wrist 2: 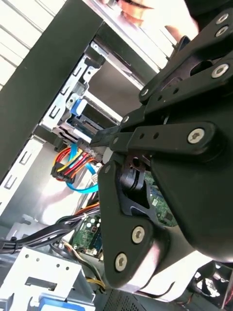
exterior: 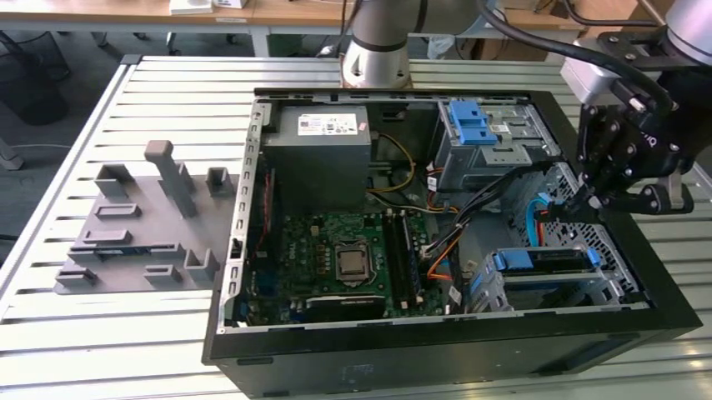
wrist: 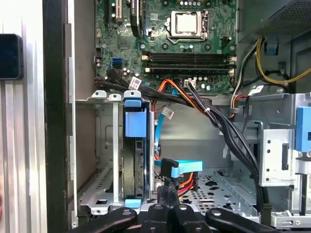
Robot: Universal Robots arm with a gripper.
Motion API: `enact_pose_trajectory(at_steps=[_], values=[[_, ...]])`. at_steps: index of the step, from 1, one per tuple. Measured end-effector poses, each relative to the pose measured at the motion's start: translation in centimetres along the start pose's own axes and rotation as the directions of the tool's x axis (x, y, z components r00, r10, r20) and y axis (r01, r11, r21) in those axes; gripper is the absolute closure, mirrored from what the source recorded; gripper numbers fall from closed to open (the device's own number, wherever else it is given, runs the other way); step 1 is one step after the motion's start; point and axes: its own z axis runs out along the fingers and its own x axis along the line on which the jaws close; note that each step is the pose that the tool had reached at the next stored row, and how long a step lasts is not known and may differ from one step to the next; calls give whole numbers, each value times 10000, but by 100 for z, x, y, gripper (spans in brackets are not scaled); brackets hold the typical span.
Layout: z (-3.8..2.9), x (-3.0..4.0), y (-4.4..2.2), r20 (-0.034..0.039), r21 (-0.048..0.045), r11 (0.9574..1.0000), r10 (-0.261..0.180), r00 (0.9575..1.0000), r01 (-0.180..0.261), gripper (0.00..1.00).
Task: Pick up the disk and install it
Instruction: 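Insert the first disk wire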
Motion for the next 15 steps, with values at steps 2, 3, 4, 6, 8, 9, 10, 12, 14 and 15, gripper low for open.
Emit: enact_pose_trajectory(at_steps=[2,3,4,6,8,9,10,12,14,15], values=[[4,-23,1,-101,1,10000,12,9999,-12,83],[8,-36,1,-204,3,10000,13,9998,-13,83],[11,-54,1,-282,4,10000,15,9996,-15,76],[22,-87,3,-367,6,10000,26,9993,-26,76],[34,-112,3,-432,8,10000,46,9991,-46,76],[43,-118,4,-464,9,10000,58,9989,-58,76],[53,-121,4,-493,10,10000,67,9988,-66,76],[77,-126,5,-561,12,10000,83,9984,-83,76],[97,-135,6,-622,14,10000,99,9980,-98,76],[105,-140,6,-641,15,9999,110,9979,-109,76]])
